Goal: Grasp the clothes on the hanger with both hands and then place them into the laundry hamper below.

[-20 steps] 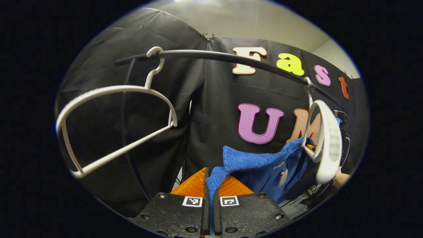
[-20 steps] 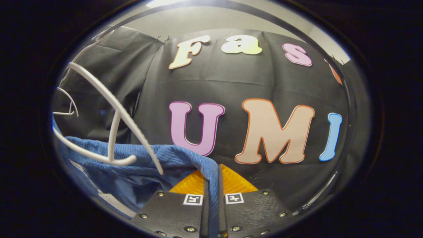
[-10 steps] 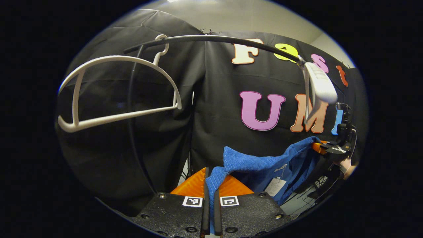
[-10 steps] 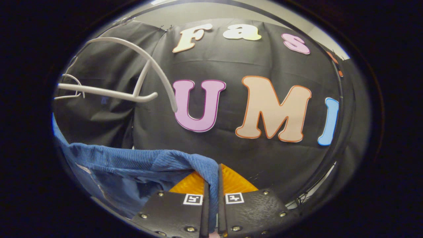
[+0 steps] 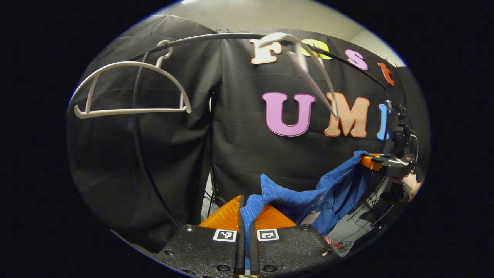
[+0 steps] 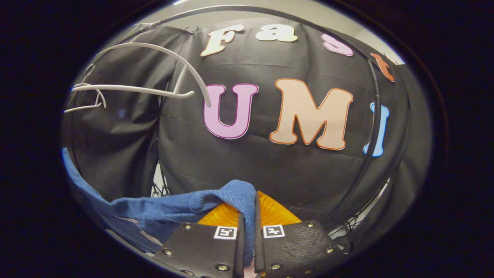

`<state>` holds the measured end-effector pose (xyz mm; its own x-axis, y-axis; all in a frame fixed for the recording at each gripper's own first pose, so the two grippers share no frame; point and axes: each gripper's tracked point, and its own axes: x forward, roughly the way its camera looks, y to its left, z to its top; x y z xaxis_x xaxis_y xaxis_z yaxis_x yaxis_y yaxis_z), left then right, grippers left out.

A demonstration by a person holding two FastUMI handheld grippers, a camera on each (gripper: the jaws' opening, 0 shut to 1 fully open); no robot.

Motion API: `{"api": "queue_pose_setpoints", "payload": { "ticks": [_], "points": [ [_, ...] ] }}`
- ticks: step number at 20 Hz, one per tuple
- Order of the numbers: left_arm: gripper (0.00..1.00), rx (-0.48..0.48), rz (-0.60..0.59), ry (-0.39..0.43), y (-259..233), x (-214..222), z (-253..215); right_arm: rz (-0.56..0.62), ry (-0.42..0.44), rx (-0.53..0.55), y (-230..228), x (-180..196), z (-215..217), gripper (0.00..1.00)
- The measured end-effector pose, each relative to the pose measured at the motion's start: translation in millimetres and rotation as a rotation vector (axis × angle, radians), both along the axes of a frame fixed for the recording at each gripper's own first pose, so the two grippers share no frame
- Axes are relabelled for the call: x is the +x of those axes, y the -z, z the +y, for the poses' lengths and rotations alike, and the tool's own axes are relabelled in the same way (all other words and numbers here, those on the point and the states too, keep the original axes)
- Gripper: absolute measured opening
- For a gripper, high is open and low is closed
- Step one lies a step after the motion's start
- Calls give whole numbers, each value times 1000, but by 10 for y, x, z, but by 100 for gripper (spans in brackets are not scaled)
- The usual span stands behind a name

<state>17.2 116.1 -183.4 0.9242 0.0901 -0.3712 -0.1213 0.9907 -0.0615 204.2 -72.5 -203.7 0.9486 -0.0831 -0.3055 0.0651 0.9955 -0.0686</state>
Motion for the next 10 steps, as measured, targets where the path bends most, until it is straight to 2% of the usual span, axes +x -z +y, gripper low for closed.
{"api": "queue_pose_setpoints", "payload": {
  "ticks": [10],
  "points": [
    [5,-63,-86,252,-300,514,-1277,-44,-84,50,-399,-430,324,11]
  ]
}}
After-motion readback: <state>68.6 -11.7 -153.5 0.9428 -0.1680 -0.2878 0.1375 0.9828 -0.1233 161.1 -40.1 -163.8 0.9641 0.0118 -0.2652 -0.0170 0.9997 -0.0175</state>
